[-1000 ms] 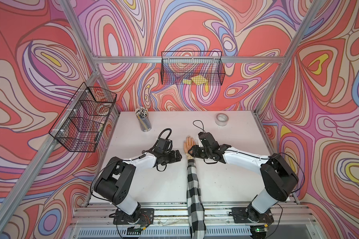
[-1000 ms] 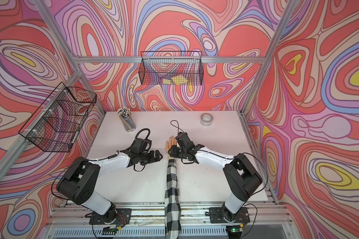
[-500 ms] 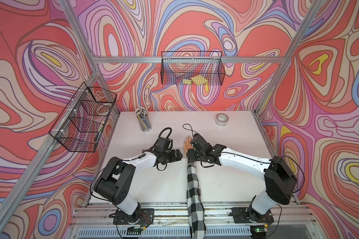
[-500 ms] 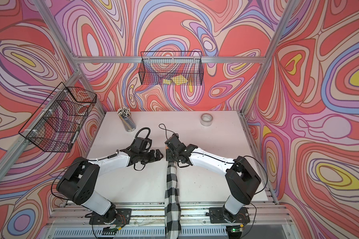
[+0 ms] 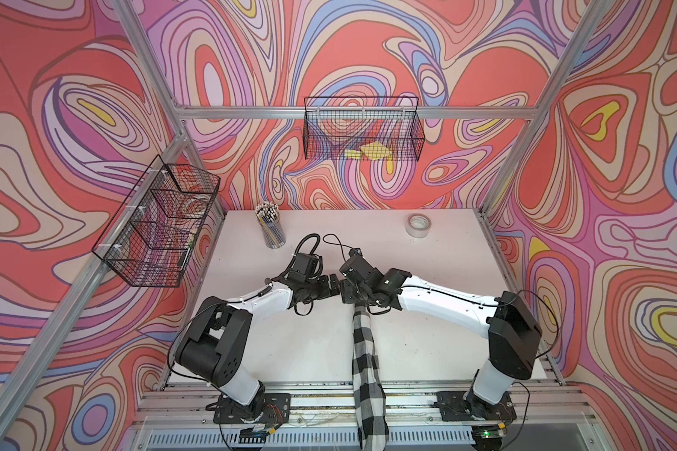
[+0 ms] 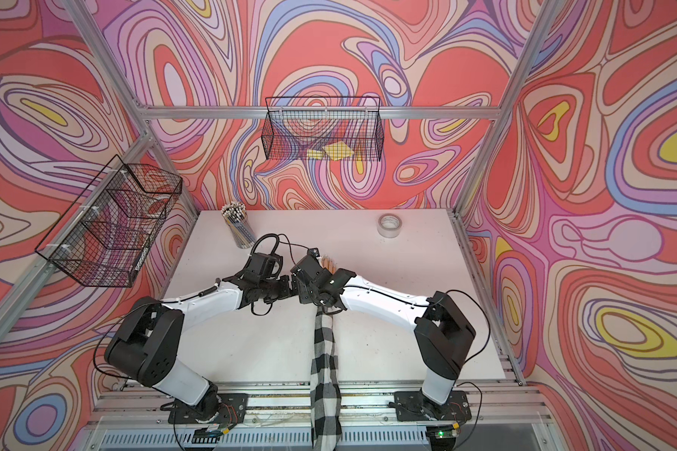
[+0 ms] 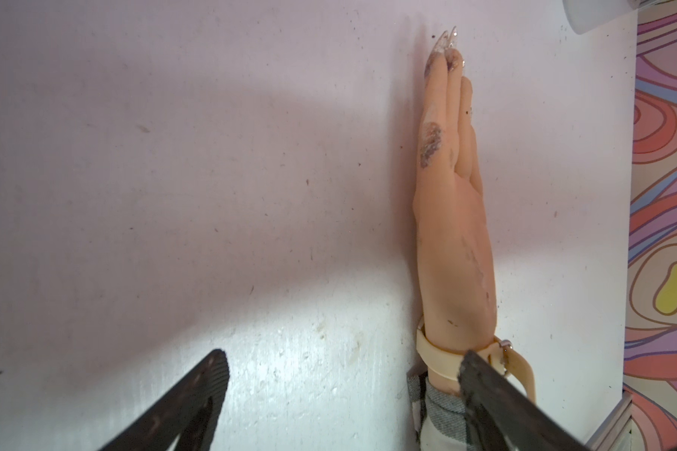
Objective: Take off the watch
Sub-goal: Untie the watch from the hand.
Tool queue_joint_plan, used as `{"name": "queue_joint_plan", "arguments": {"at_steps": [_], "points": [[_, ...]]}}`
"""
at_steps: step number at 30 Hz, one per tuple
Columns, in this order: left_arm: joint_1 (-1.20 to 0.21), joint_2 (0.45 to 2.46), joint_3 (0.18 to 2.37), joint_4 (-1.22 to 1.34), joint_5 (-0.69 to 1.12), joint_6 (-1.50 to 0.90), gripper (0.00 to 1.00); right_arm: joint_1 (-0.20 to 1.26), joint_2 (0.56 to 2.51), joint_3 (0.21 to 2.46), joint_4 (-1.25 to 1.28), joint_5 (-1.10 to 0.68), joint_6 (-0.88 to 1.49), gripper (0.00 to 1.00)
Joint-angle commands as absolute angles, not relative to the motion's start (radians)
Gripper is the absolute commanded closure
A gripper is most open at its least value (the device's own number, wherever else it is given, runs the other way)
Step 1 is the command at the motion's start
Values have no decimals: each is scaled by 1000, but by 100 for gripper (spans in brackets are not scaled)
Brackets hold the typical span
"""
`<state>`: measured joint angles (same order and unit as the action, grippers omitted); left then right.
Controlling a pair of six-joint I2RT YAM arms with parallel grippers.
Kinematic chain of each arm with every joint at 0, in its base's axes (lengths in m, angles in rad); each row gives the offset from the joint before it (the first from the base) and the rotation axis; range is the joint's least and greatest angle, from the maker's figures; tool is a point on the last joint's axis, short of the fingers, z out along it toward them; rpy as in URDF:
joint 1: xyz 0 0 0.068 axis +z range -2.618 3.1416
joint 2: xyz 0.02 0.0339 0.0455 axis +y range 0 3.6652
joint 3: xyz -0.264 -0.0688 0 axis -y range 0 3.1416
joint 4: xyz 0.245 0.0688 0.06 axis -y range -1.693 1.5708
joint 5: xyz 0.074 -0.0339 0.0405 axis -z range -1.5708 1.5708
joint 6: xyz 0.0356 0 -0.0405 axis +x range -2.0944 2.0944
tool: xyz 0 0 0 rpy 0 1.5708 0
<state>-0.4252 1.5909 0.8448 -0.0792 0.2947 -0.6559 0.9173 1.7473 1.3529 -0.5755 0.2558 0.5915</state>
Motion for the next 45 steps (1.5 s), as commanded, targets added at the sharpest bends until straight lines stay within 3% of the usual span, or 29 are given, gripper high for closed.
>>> {"name": "queue_joint_plan", "arguments": {"at_steps": [1,29,35,45], "points": [[-421,1560,861,-112,285,-663,6,923,1807,1398,-626,318,565,33],[-420,1537,828,-96,301,-686,6,921,1966,1467,-667,419,538,32],[-420,1537,825,-94,313,-685,6,911,1969,1437,-671,484,564,38],[-420,1540,822,-86,329,-681,6,891,1892,1357,-637,509,607,57]]}}
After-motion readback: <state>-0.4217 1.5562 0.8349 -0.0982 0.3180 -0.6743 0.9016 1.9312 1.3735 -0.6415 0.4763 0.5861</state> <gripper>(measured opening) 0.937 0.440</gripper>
